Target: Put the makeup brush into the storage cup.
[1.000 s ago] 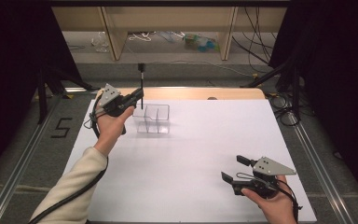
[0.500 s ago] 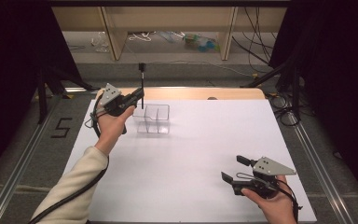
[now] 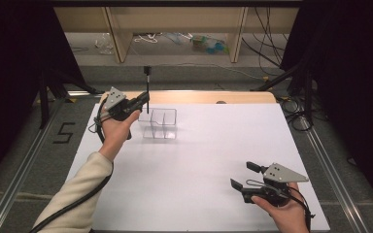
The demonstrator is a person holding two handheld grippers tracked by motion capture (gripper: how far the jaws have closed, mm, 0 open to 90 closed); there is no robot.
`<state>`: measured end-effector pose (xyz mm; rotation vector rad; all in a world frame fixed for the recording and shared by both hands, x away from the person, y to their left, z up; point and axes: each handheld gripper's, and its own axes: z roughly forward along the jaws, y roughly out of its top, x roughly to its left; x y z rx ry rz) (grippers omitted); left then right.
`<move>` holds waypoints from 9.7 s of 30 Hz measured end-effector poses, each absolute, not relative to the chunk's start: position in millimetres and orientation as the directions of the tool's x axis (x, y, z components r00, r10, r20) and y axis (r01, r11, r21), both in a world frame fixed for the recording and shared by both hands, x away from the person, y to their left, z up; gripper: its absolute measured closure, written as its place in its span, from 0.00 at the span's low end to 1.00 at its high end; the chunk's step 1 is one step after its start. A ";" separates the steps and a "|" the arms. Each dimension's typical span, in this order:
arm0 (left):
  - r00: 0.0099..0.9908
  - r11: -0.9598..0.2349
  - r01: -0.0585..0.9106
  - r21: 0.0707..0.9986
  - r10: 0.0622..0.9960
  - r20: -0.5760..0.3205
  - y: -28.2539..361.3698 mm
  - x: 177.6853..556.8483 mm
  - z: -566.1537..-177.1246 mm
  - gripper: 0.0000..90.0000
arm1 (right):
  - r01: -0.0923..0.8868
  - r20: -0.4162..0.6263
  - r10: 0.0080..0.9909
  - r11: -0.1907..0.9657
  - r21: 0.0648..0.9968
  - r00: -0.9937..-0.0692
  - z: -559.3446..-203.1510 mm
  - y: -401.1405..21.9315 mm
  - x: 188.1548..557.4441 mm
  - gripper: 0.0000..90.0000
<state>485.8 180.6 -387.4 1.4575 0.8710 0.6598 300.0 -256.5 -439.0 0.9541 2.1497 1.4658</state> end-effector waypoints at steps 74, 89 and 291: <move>0.536 0.019 0.159 0.987 0.838 -0.103 184.8 497.2 -403.9 0.95 | 0.327 0.073 0.705 0.233 0.916 -0.706 -439.3 -256.3 299.9 0.21; 0.534 0.022 0.168 0.986 0.838 -0.109 185.1 498.8 -408.1 0.95 | 0.327 0.072 0.704 0.234 0.916 -0.706 -439.3 -256.3 299.9 0.21; 0.686 -0.085 0.181 0.980 0.725 -0.063 197.0 372.6 -425.5 0.18 | 0.319 0.086 0.700 0.210 0.924 -0.709 -439.6 -255.6 299.8 0.20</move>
